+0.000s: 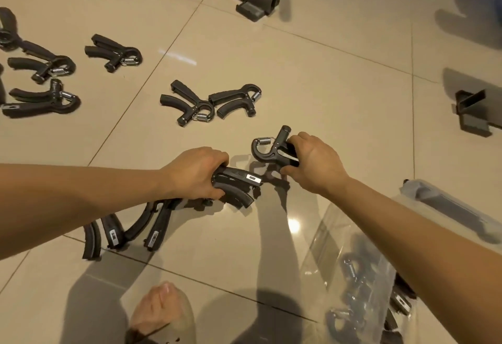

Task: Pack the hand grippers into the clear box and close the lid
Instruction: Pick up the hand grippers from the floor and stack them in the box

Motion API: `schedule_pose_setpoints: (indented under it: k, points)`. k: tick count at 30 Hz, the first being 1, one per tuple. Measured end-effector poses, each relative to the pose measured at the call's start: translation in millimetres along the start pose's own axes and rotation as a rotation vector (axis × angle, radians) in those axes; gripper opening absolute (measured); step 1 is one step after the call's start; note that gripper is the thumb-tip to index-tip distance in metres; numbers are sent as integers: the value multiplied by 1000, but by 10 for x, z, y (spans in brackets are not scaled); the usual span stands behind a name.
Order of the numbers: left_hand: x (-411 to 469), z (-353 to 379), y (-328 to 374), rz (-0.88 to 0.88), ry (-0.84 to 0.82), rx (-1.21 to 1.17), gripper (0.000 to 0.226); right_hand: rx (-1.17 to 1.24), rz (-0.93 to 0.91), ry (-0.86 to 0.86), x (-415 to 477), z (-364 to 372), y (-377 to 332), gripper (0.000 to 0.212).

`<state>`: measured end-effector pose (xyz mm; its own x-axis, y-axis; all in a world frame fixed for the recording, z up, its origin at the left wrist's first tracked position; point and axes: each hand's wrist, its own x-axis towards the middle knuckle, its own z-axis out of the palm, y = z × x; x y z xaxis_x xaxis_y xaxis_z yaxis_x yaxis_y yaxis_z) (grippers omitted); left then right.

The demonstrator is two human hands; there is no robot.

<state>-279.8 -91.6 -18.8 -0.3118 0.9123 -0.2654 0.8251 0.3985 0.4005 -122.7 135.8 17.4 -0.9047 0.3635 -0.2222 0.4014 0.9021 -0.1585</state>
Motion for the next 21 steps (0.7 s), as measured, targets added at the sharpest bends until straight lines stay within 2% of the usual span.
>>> schedule_pose_setpoints:
  k: [3, 12, 16, 21]
  points:
    - [-27, -210, 303, 14, 47, -19, 43, 41, 29, 34, -252, -482, 141, 45]
    - [-250, -589, 1608, 132, 127, -38, 45, -114, 26, 106, -1419, -1632, 709, 49]
    - [-328, -643, 2066, 185, 114, -14, 46, -140, 25, 118, -1978, -1731, 896, 50]
    - [-427, -646, 2392, 203, 61, 11, 44, -75, 82, 141, -2519, -1476, 1102, 51]
